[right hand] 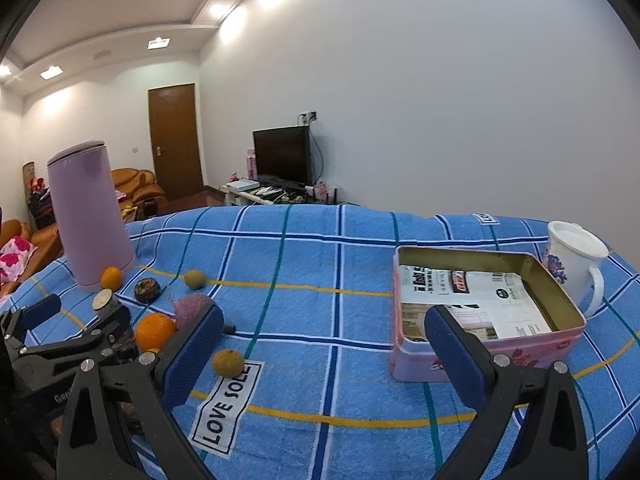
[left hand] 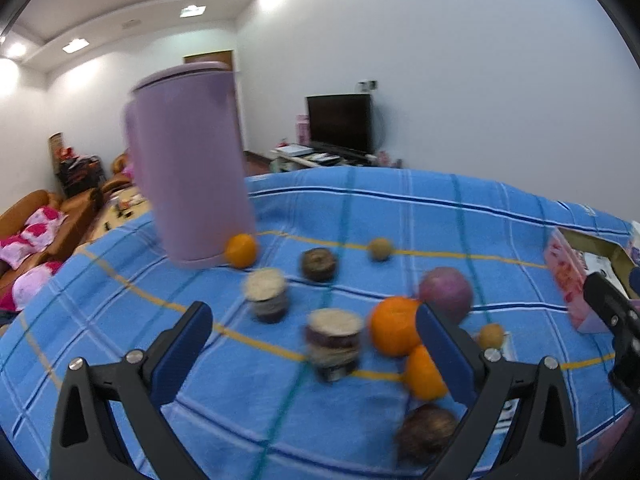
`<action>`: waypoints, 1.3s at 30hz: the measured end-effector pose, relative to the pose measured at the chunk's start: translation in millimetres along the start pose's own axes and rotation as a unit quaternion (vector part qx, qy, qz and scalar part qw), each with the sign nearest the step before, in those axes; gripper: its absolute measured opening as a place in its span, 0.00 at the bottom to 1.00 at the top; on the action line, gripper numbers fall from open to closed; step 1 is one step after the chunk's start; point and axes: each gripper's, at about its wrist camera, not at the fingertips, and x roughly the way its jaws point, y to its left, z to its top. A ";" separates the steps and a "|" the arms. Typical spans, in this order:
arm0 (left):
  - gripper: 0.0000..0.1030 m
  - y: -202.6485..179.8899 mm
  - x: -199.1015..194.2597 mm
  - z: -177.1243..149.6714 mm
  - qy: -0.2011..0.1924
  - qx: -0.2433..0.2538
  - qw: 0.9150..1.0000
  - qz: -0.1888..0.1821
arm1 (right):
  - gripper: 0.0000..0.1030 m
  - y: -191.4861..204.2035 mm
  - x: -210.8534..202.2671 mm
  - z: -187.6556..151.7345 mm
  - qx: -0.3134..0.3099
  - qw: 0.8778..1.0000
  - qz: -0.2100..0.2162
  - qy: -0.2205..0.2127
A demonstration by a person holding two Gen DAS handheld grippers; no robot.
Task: Organize fruits
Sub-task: 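Grasp the dark mangosteen with the left tool while the right grasps a small brown fruit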
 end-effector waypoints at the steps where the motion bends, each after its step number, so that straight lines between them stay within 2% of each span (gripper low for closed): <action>1: 1.00 6.8 -4.7 -1.8 -0.002 -0.008 1.000 -0.002 | 0.88 1.7 1.1 -0.2 -0.003 1.000 0.006 0.003; 2: 1.00 14.2 -9.1 -4.5 -0.005 -0.014 1.000 -0.004 | 0.76 4.6 3.2 -0.7 -0.009 1.000 0.014 0.011; 3: 1.00 20.6 -12.5 -7.6 -0.006 -0.018 1.000 -0.004 | 0.70 6.6 5.2 -1.6 -0.014 1.000 0.018 0.019; 4: 1.00 25.6 -14.1 -11.0 -0.003 -0.018 1.000 -0.002 | 0.57 9.3 9.2 -3.0 -0.020 0.999 0.024 0.031; 5: 1.00 30.2 -14.9 -16.2 0.005 -0.014 1.000 0.000 | 0.49 10.7 13.3 -4.5 -0.024 0.998 0.031 0.042; 7: 1.00 35.8 -13.3 -23.3 0.025 -0.003 1.000 -0.008 | 0.49 13.0 21.9 -7.3 -0.025 0.996 0.055 0.070; 11: 1.00 39.4 -22.2 -28.3 0.039 0.006 0.998 -0.045 | 0.49 20.4 26.2 -9.9 -0.037 0.993 0.076 0.081; 14: 1.00 21.3 -30.2 -30.8 0.053 0.045 0.993 -0.093 | 0.49 27.6 34.8 -12.6 -0.048 0.988 0.101 0.105; 16: 1.00 6.3 -34.7 -33.6 0.051 0.082 0.990 -0.099 | 0.49 32.5 44.3 -13.9 -0.057 0.983 0.120 0.128; 19: 1.00 -6.4 -37.1 -35.6 0.059 0.113 0.986 -0.106 | 0.49 39.5 56.9 -14.5 -0.070 0.978 0.122 0.155; 22: 1.00 -8.8 -33.0 -34.6 0.080 0.112 0.983 -0.121 | 0.49 50.1 72.0 -17.8 -0.089 0.970 0.127 0.186; 27: 0.96 -3.0 -23.9 -30.3 0.116 0.070 0.979 -0.151 | 0.48 58.7 88.7 -23.2 -0.100 0.958 0.149 0.225; 28: 0.94 -5.2 -21.8 -28.8 0.119 0.066 0.979 -0.149 | 0.43 58.5 88.5 -23.4 -0.099 0.958 0.149 0.224; 29: 0.93 -7.3 -20.6 -28.5 0.121 0.067 0.979 -0.148 | 0.32 57.5 87.6 -23.6 -0.099 0.958 0.151 0.224; 30: 0.91 -10.8 -18.4 -27.7 0.126 0.070 0.979 -0.147 | 0.28 56.4 86.8 -23.8 -0.099 0.958 0.150 0.223; 36: 0.91 -37.0 -3.7 -29.6 0.154 0.083 0.971 -0.161 | 0.28 45.2 80.4 -21.0 -0.084 0.963 0.150 0.209; 38: 0.81 -43.3 3.7 -32.6 0.165 0.087 0.971 -0.152 | 0.28 38.2 72.1 -18.1 -0.079 0.968 0.143 0.191; 39: 0.68 -45.0 7.8 -34.5 0.173 0.087 0.970 -0.150 | 0.28 34.3 69.4 -16.4 -0.072 0.970 0.141 0.186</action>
